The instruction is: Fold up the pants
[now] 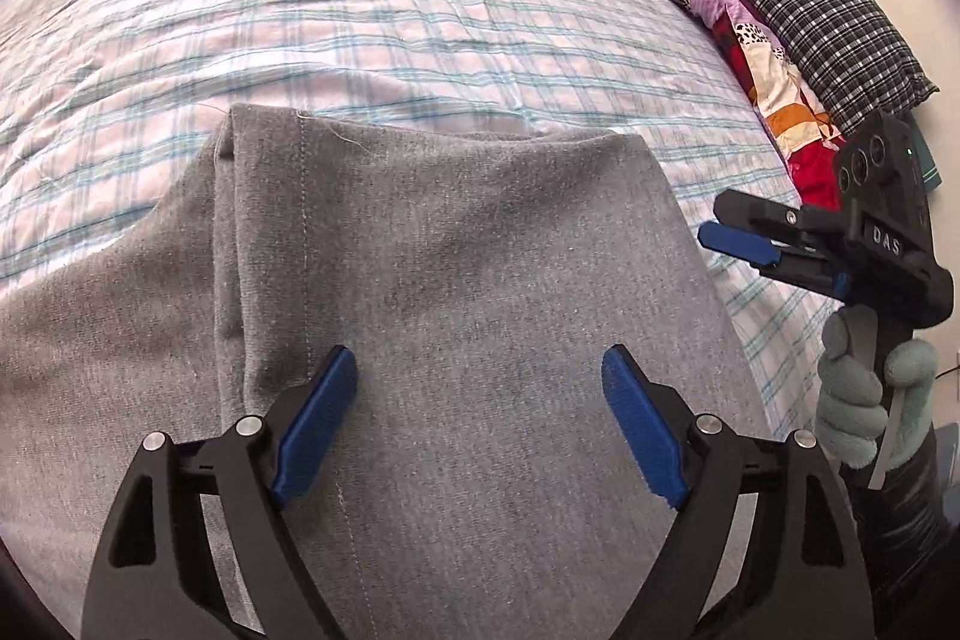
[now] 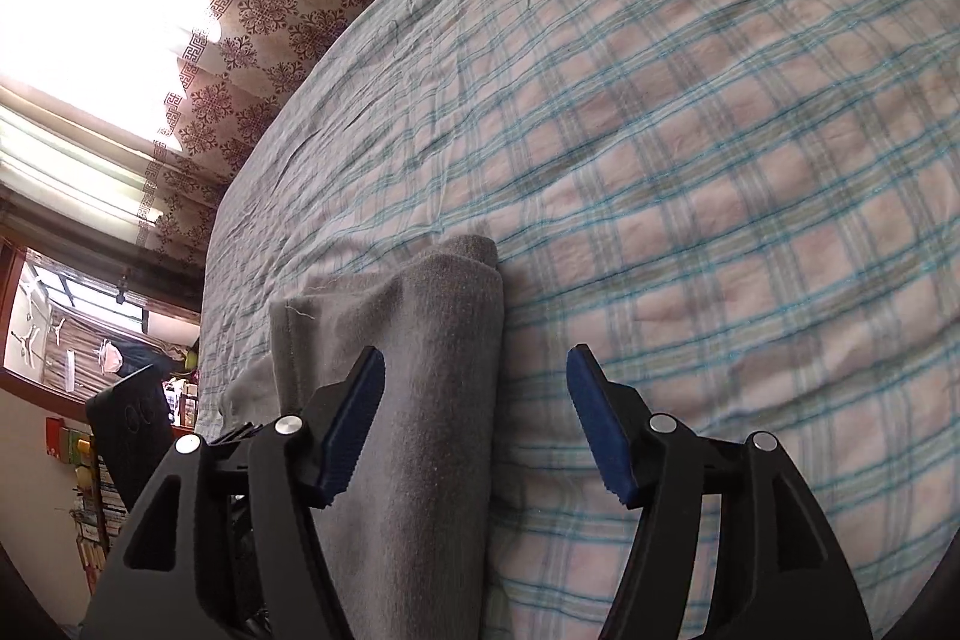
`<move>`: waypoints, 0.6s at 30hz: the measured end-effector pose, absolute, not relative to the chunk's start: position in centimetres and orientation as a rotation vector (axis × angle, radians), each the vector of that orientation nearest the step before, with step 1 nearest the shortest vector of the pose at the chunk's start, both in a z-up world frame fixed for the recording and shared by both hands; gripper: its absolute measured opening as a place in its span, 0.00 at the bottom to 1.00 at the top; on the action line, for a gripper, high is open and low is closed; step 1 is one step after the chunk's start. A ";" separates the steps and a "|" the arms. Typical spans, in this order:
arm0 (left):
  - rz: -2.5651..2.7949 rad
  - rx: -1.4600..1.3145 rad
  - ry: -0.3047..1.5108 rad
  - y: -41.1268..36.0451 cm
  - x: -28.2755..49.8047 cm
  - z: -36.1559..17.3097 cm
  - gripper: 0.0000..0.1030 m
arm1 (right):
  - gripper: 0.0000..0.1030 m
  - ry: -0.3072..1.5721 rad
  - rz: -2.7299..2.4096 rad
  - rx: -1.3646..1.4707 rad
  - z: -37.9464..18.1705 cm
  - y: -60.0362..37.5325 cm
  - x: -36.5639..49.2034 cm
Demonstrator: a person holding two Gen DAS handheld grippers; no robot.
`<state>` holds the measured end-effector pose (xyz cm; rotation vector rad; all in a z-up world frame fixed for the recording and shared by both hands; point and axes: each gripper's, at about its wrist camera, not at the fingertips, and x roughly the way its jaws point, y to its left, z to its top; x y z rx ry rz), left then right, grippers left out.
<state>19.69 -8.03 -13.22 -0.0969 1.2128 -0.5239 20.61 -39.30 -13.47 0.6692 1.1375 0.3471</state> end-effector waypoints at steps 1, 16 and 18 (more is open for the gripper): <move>-0.527 -0.085 1.214 -8.4 19.7 -13.1 0.83 | 0.69 1.149 0.343 0.663 -13.4 -39.5 19.7; -0.585 0.109 1.241 -17.4 20.6 -10.2 0.83 | 0.75 1.248 0.465 0.543 -12.9 -35.0 9.4; -0.586 0.137 1.258 -18.6 20.6 -10.4 0.83 | 0.73 1.254 0.468 0.515 -13.1 -34.2 9.1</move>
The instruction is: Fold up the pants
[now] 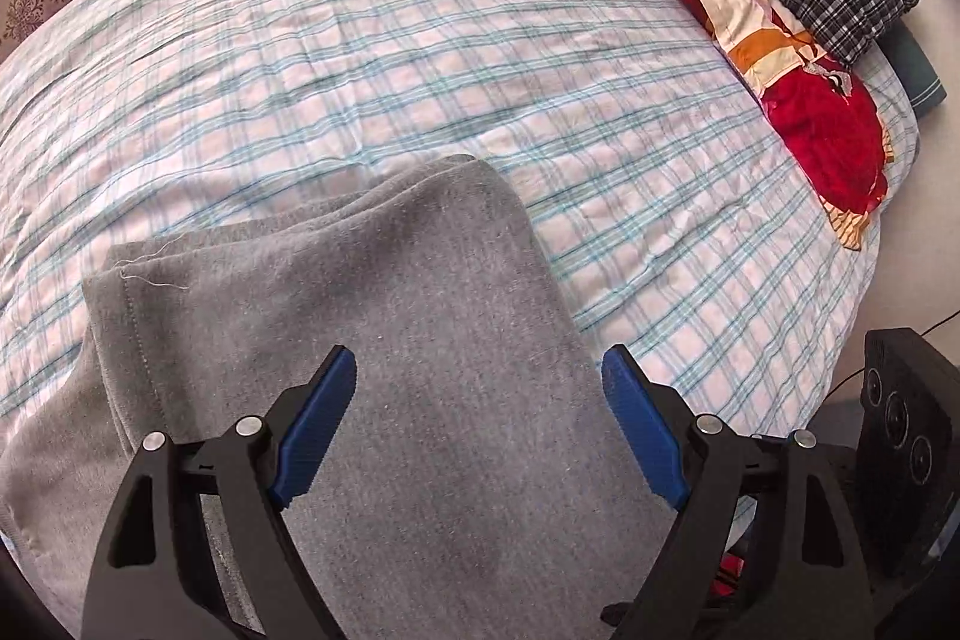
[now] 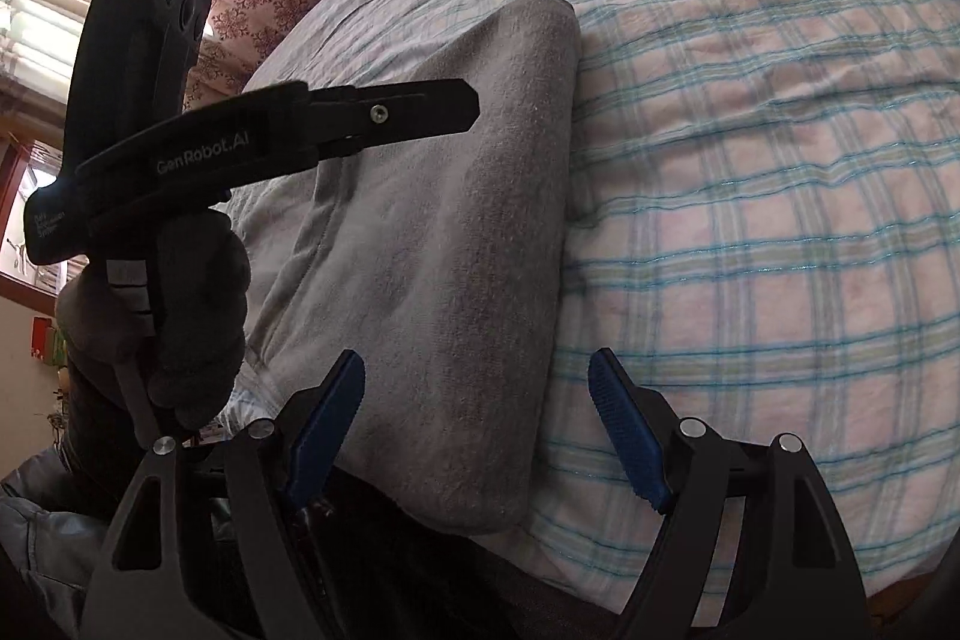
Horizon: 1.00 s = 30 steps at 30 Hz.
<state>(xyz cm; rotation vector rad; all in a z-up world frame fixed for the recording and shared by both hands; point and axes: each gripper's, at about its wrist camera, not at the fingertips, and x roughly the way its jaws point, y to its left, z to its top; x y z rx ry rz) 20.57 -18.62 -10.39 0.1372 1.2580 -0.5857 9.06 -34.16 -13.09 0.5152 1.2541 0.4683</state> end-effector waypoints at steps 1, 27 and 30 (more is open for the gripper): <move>-0.586 0.152 1.267 -19.2 20.5 -10.5 0.83 | 0.69 1.263 0.469 0.513 -13.3 -33.9 8.9; -0.465 0.247 1.402 -21.6 21.6 -13.4 0.35 | 0.33 1.067 0.484 0.257 -8.3 -28.4 4.9; -0.489 0.201 1.395 -20.6 21.8 -12.5 0.24 | 0.32 1.040 0.493 0.254 -7.6 -29.6 3.5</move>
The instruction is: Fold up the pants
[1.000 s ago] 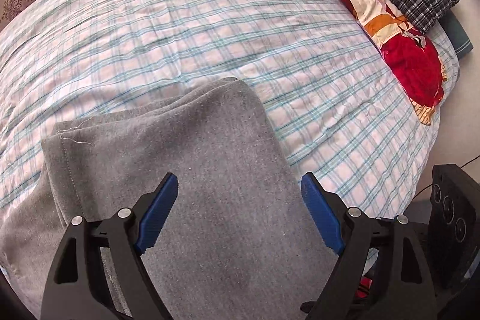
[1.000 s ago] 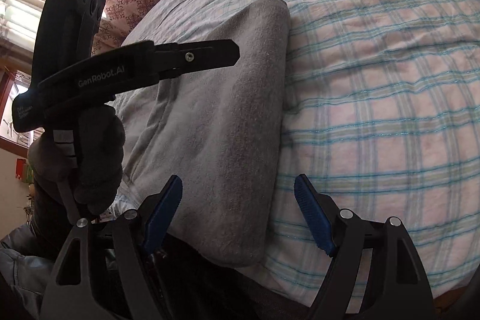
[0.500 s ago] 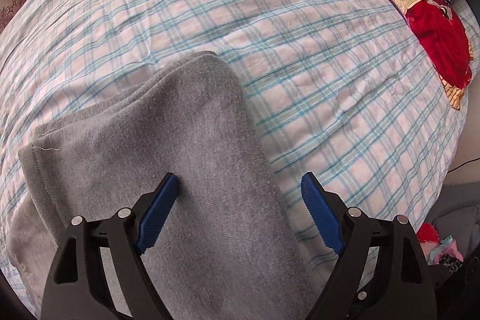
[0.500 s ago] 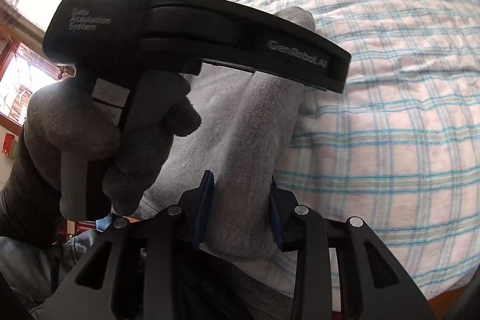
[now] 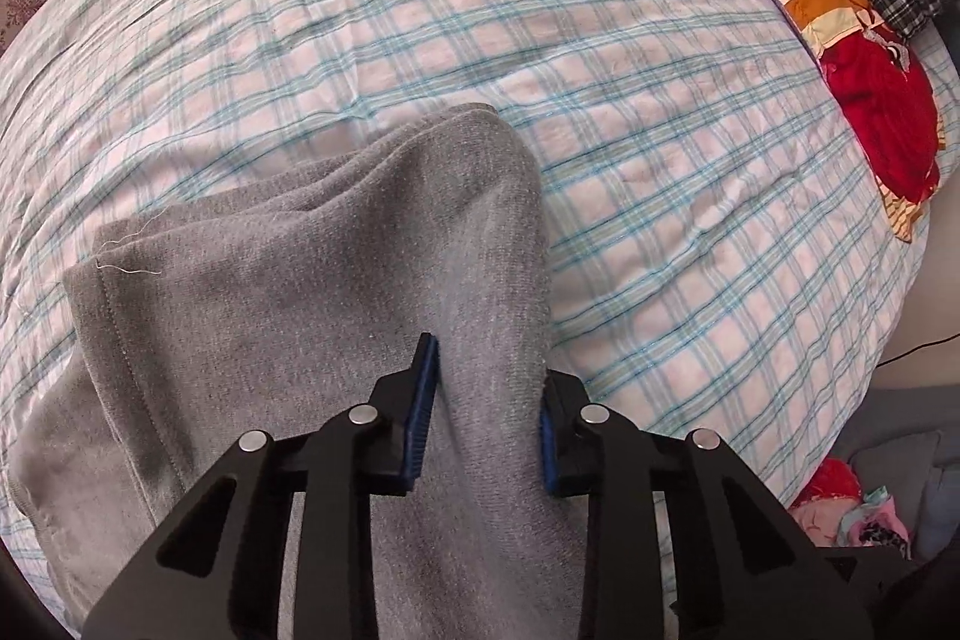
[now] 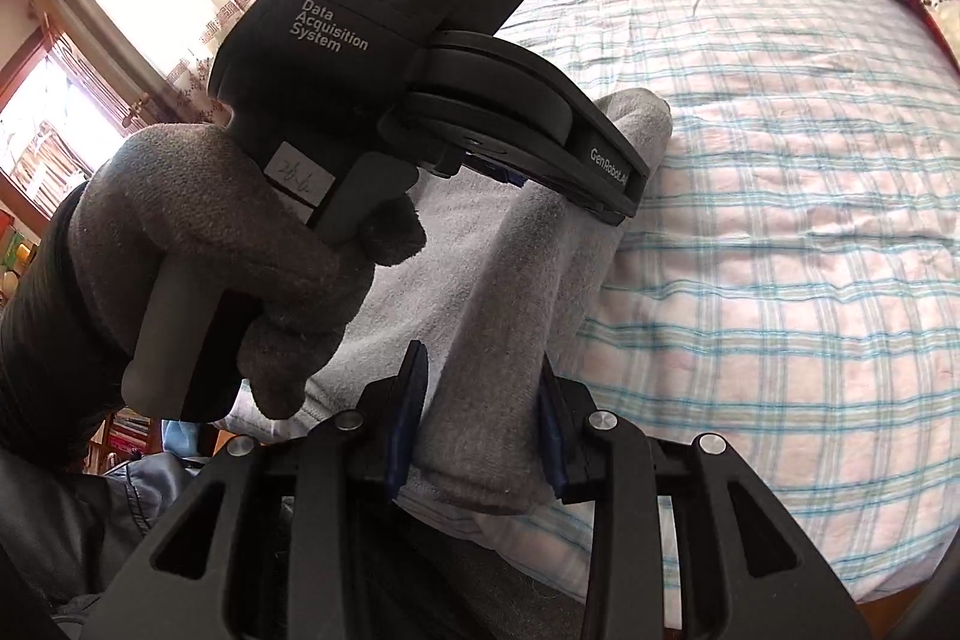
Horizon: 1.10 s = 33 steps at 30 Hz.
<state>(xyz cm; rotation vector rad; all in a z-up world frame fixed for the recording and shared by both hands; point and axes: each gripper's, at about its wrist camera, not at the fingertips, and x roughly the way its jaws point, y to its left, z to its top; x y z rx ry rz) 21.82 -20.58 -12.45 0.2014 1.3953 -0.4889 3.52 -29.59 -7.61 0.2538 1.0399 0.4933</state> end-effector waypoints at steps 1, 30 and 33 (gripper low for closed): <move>-0.497 0.186 1.389 -20.2 21.9 -12.0 0.23 | 0.31 1.032 0.498 0.255 -7.6 -30.3 2.9; -0.519 -0.433 1.114 7.3 20.7 -2.5 0.16 | 0.63 0.945 0.683 0.371 -1.7 -24.0 6.1; -0.500 -0.457 1.105 10.1 20.3 -2.9 0.16 | 0.63 1.001 0.687 0.336 -3.5 -21.4 7.2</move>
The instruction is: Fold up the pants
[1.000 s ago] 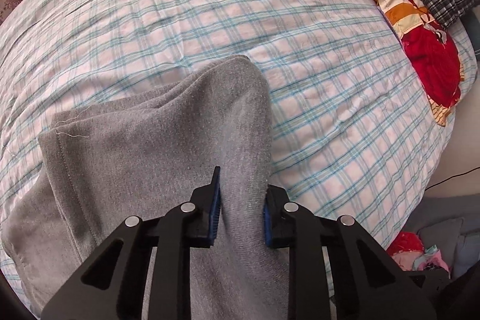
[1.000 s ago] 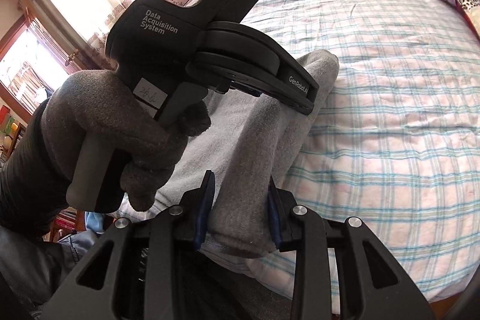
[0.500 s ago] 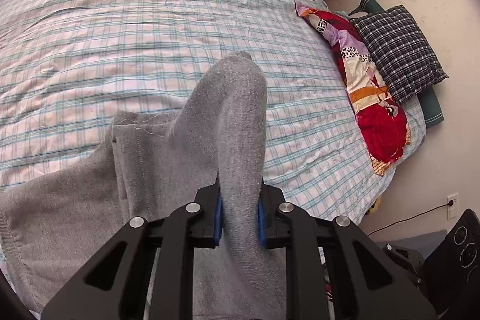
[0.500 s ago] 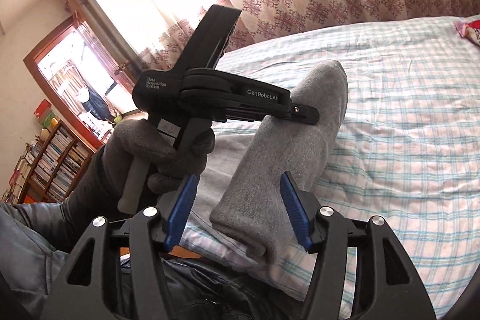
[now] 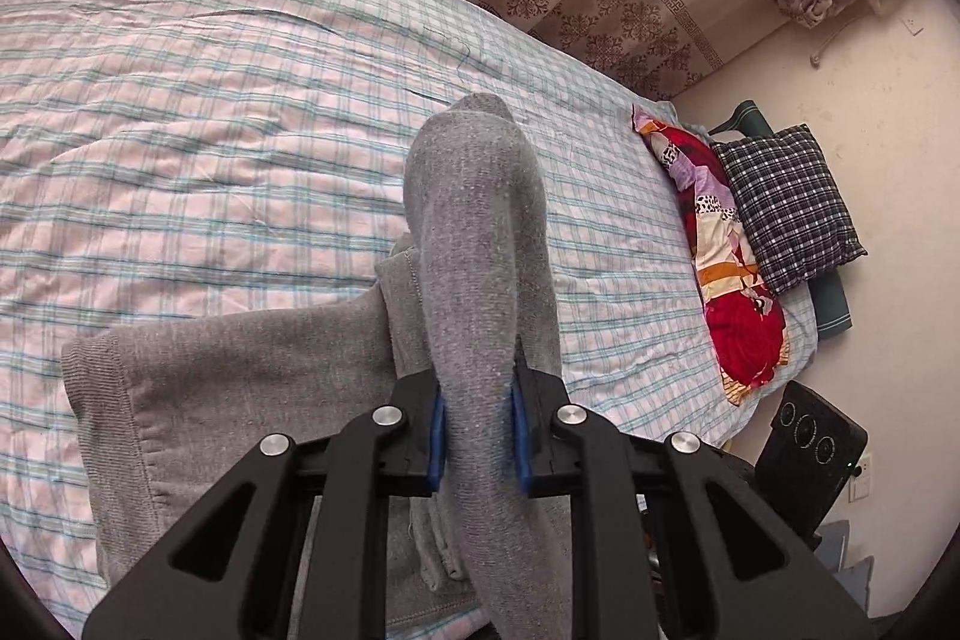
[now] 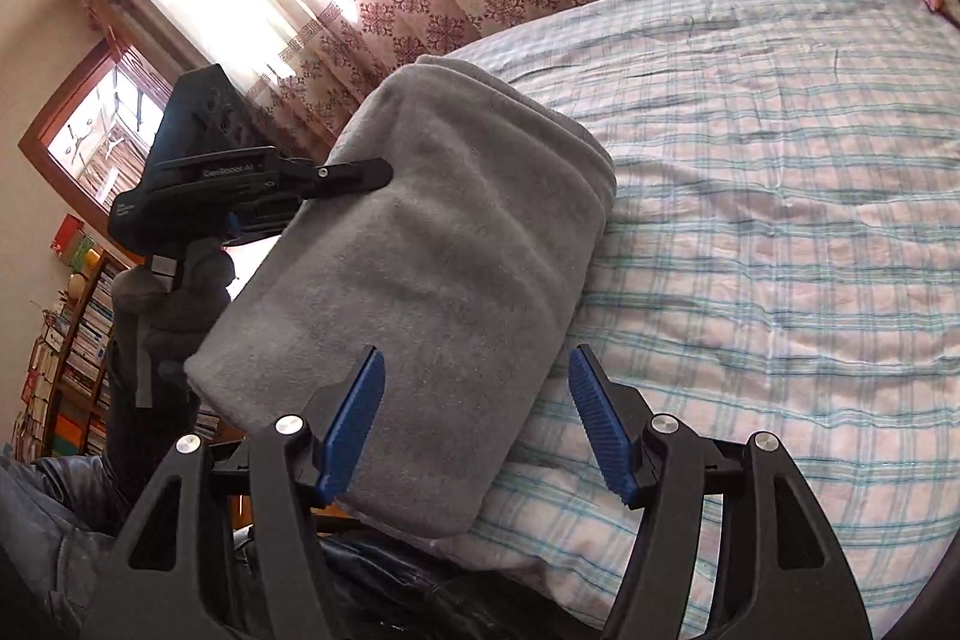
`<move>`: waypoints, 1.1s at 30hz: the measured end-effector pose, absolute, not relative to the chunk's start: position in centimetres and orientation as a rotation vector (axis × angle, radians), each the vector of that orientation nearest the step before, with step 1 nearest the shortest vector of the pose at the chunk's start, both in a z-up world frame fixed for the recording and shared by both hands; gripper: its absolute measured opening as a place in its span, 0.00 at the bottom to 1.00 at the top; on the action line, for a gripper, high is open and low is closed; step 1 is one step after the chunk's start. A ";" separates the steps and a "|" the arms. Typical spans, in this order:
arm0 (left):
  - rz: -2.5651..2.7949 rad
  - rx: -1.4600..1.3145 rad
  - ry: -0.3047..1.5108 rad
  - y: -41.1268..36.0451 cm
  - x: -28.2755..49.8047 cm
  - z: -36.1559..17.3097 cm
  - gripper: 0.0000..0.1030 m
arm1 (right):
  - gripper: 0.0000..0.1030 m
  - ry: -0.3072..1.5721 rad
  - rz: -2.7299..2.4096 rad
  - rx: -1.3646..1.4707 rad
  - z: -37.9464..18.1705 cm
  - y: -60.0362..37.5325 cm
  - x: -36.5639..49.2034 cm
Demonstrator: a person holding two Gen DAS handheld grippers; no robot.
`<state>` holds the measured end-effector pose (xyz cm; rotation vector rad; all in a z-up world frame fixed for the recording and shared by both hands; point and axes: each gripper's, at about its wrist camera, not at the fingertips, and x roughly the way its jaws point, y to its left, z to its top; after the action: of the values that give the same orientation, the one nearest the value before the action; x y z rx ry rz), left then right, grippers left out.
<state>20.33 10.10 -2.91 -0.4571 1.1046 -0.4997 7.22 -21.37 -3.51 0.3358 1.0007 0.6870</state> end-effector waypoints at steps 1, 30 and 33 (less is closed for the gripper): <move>-0.494 -0.467 1.104 11.1 20.3 -3.1 0.16 | 0.63 1.018 0.703 0.333 -4.0 -20.4 7.4; -0.173 -0.487 1.170 24.1 18.1 -11.1 0.32 | 0.64 1.203 0.998 0.150 -7.4 -3.3 8.4; -0.102 -0.409 1.127 24.0 17.5 -9.4 0.39 | 0.63 1.183 1.018 0.161 -6.8 -4.6 8.3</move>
<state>17.51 24.05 -9.44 -0.4093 1.1269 -0.1020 8.31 -4.63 -6.76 0.1609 1.1827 1.0177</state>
